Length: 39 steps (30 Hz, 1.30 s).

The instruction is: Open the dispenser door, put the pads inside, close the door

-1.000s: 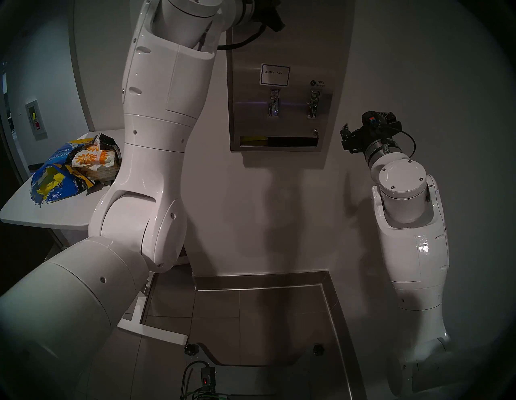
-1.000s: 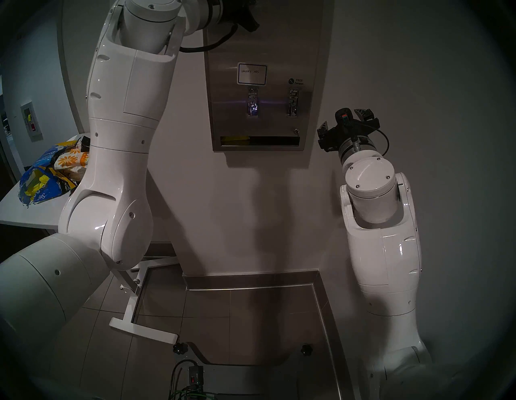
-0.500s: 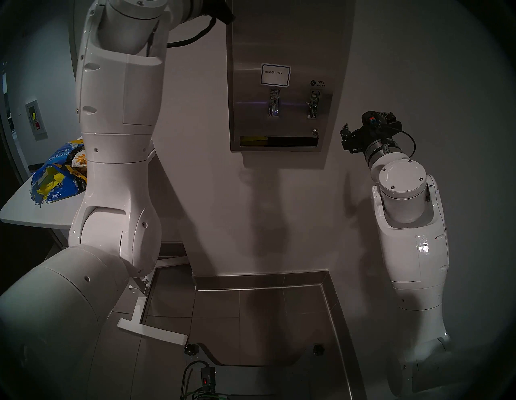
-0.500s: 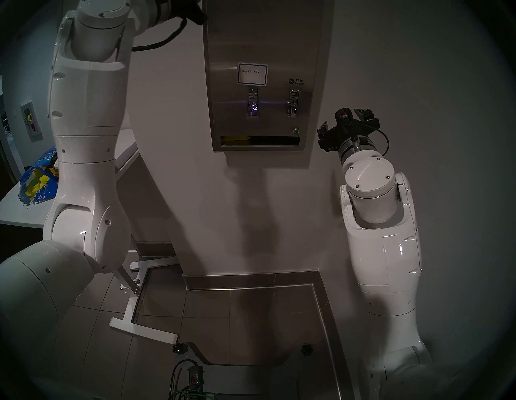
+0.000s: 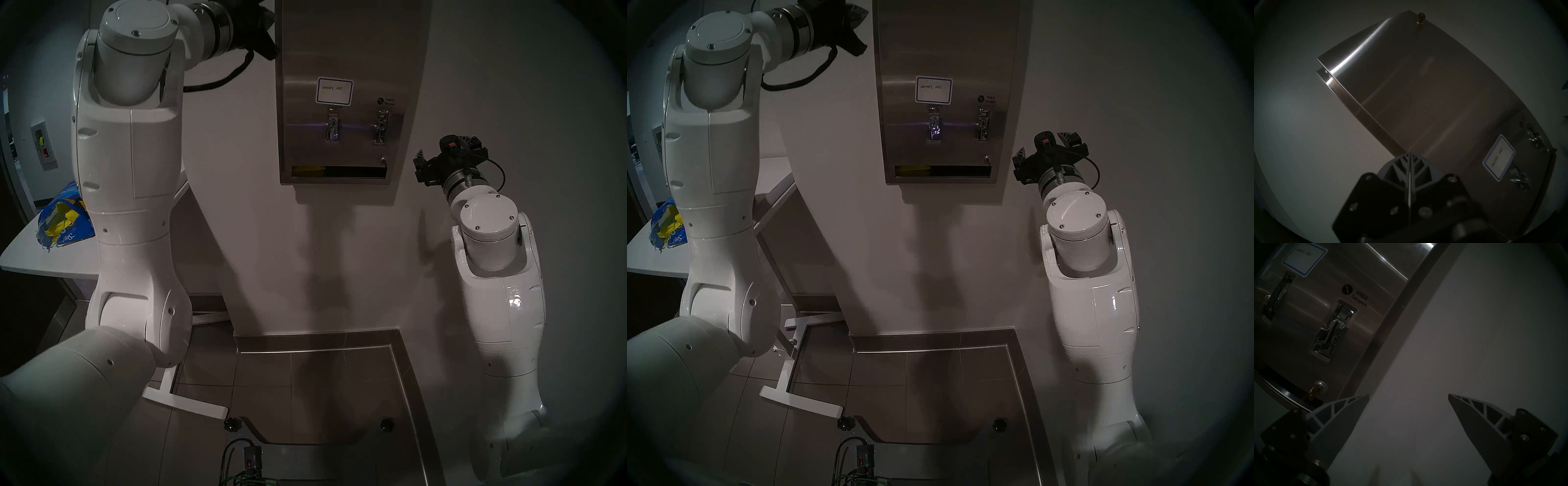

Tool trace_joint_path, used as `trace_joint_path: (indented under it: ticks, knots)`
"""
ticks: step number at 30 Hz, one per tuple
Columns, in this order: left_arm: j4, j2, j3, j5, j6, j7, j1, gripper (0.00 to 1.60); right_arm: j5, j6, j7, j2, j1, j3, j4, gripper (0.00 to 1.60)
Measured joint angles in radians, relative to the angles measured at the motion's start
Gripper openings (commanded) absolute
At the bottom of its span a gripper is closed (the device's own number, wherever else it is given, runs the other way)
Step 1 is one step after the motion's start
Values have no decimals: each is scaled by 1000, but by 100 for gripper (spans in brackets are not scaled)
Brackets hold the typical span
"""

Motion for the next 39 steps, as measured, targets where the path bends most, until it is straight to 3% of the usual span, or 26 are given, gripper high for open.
trace_joint_path:
  ticks: [9, 25, 39]
  knots:
    - [-87, 9, 14, 45, 36, 22, 118, 0, 0, 0, 0, 0, 0, 0, 0, 160]
    - [-127, 49, 140, 110, 23, 34, 313, 0, 0, 0, 0, 0, 0, 0, 0, 160]
    - [-151, 109, 105, 183, 46, 52, 397, 0, 0, 0, 0, 0, 0, 0, 0, 160]
